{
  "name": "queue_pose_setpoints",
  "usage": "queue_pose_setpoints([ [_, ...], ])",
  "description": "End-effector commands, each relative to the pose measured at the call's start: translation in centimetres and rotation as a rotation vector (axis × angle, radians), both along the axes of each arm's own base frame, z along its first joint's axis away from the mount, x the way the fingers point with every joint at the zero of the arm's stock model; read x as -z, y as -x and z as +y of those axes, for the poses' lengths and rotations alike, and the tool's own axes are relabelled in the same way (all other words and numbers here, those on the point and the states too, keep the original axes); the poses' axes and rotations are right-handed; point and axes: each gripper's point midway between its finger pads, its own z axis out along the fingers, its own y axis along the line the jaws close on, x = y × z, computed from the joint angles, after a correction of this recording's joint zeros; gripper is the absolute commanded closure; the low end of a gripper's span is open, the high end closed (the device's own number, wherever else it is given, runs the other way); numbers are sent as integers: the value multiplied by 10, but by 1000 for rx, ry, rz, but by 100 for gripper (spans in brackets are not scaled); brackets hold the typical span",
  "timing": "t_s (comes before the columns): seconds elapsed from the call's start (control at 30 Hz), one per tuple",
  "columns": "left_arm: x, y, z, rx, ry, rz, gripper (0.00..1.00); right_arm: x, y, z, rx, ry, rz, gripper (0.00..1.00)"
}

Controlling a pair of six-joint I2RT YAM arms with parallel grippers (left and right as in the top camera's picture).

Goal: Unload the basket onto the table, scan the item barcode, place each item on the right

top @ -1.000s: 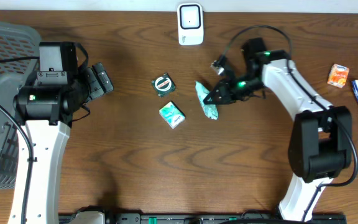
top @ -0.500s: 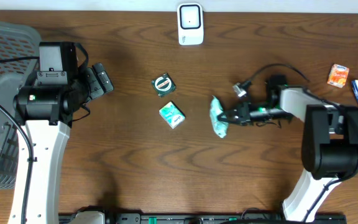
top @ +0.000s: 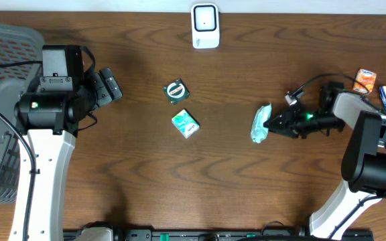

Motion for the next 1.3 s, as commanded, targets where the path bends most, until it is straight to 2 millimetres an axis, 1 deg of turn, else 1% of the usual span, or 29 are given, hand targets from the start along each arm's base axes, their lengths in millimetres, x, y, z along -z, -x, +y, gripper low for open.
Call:
queue_pose_setpoints([
  [0.0, 0, 0, 4, -8, -17, 0, 2, -2, -10, -24, -17, 166, 28, 85],
  [0.07, 0, 0, 4, -9, -17, 0, 2, 2, -7, -37, -46, 280, 61, 86],
  [0.1, 0, 0, 4, -8, -17, 0, 2, 6, -4, -47, -56, 353, 88, 85],
  [0.17, 0, 0, 4, -8, -17, 0, 3, 16, 6, -70, -51, 521, 162, 83],
  [0.2, 0, 0, 4, -9, -17, 0, 2, 18, 9, -79, -37, 579, 196, 82],
  [0.23, 0, 0, 4, -8, -17, 0, 2, 19, 11, -81, -29, 594, 209, 82],
  [0.33, 0, 0, 4, -9, -17, 0, 2, 15, 8, -70, -23, 519, 192, 77],
  [0.47, 0, 0, 4, -9, -17, 0, 2, 5, 1, -48, -49, 376, 130, 64],
  [0.5, 0, 0, 4, -9, -17, 0, 2, 2, 0, -42, -54, 343, 115, 59],
  [0.57, 0, 0, 4, -8, -17, 0, 2, 0, 0, -37, -63, 314, 103, 41],
  [0.67, 0, 0, 4, -8, -17, 0, 2, 2, 3, -32, -76, 299, 106, 32],
  [0.83, 0, 0, 4, -8, -17, 0, 2, 7, 10, -18, -107, 231, 75, 31],
  [0.93, 0, 0, 4, -9, -17, -1, 2, 15, 11, -12, -96, 195, 51, 34],
  [0.97, 0, 0, 4, -9, -17, 0, 2, 19, 12, -11, -88, 192, 50, 38],
  [1.03, 0, 0, 4, -9, -17, 0, 2, 28, 15, -10, -70, 194, 52, 51],
  [1.1, 0, 0, 4, -9, -17, 0, 2, 36, 15, -10, -47, 195, 44, 69],
  [1.17, 0, 0, 4, -9, -17, 0, 2, 37, 13, -5, -35, 161, 20, 91],
  [1.2, 0, 0, 4, -9, -17, 0, 2, 35, 11, -2, -31, 141, 9, 98],
  [1.27, 0, 0, 4, -9, -17, 0, 2, 28, 6, 5, -22, 81, -16, 99],
])
